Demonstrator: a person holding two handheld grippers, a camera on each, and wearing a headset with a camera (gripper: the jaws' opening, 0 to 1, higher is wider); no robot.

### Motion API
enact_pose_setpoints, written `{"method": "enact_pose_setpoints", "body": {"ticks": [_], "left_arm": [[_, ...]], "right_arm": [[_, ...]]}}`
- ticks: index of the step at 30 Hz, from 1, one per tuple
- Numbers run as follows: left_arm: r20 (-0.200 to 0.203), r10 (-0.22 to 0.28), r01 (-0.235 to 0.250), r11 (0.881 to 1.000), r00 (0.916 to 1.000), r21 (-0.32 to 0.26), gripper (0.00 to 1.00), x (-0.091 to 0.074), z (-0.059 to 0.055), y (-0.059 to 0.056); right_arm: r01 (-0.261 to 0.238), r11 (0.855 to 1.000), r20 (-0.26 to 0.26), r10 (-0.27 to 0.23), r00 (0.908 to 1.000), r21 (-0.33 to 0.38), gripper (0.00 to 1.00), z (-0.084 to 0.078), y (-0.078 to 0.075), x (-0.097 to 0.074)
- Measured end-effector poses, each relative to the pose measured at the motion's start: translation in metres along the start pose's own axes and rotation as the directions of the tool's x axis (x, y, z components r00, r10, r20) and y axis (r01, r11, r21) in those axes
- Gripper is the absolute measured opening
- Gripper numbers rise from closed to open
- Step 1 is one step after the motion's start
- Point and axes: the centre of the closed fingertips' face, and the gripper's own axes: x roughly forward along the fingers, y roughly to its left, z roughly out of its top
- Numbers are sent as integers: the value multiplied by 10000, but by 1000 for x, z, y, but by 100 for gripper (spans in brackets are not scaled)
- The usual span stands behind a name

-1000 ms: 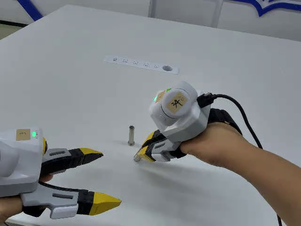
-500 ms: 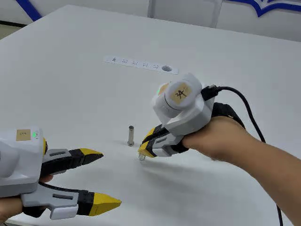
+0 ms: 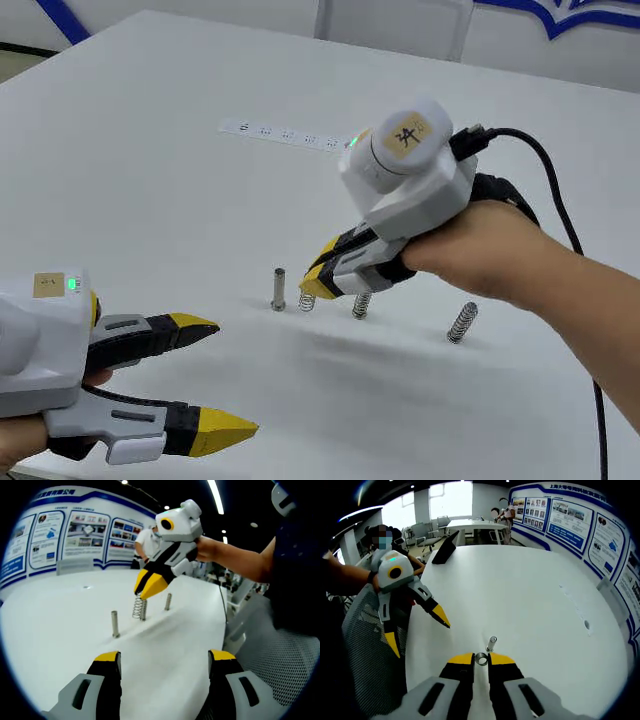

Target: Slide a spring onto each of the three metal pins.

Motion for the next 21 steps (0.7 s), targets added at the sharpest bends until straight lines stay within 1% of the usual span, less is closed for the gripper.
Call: {"method": "enact_pose_setpoints", "body": {"ticks": [4, 11, 14, 21], "left_arm": [[30, 36, -36, 10000, 10000, -10, 72, -1, 0, 1], [72, 100, -100, 9999, 9999, -39, 72, -2, 1, 2], [131, 169, -168, 9998, 9998, -71, 72, -3, 2, 3], [215, 286, -284, 9995, 9994, -113, 72, -4, 3, 6]], "right_arm": [[94, 9999, 46, -93, 9999, -116, 12, 9, -8, -1], [111, 9995, 223, -105, 9997, -306, 12, 27, -11, -1], [81, 9993, 225, -73, 9997, -372, 12, 31, -15, 4], [-56, 9988, 133, 63, 9999, -480, 12, 35, -12, 10]]}}
